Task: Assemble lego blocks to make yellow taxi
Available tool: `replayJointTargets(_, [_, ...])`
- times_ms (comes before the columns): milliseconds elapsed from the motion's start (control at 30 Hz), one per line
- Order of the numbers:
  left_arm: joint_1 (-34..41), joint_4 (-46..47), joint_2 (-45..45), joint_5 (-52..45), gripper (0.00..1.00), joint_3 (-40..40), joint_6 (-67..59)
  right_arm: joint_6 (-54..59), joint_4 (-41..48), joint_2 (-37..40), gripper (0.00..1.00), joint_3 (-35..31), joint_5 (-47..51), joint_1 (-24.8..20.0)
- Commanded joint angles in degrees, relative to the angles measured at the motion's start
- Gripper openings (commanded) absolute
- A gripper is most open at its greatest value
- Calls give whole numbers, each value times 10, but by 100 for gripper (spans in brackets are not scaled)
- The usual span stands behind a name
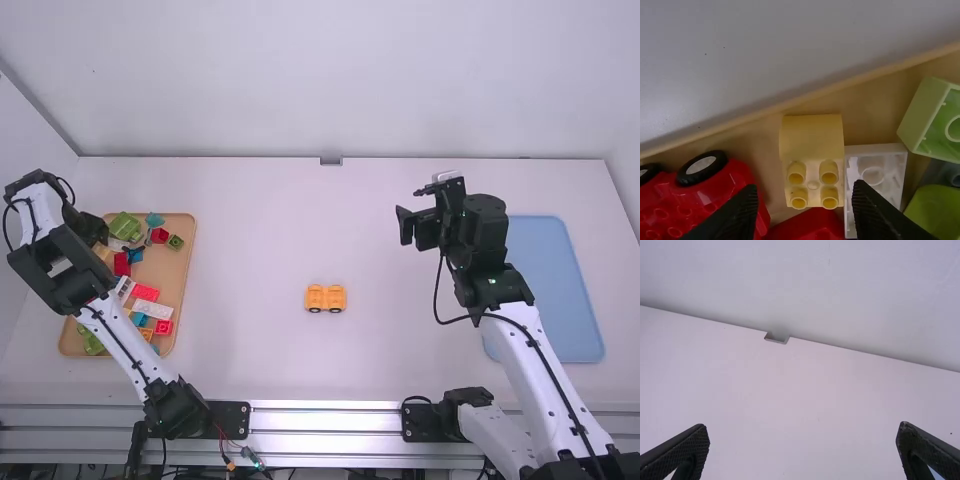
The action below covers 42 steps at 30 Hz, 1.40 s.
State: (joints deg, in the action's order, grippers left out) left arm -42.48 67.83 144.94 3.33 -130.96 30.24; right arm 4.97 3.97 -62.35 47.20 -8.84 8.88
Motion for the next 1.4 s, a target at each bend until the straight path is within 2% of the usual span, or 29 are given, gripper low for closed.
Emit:
replayJointTargets(0, [-3, -2, 3, 8, 51, 14, -2, 0, 0, -3, 99, 22, -2, 1])
replayJointTargets(800, [-3, -1, 3, 36, 46, 36, 4, 0, 0, -3, 99, 22, -2, 2])
replayJointTargets(933, [-3, -10, 3, 35, 50, 40, 4, 0, 0, -3, 99, 22, -2, 2])
replayJointTargets(1033, [-2, -40, 3, 0, 58, 51, -17, 0, 0, -3, 99, 22, -3, 2])
replayJointTargets(1133, [-2, -63, 3, -26, 62, 65, -20, 0, 3, -3, 99, 22, -3, 2])
replayJointTargets(1367, [-3, -77, 2, -40, 56, 68, -13, -1, 0, -3, 99, 22, -3, 2])
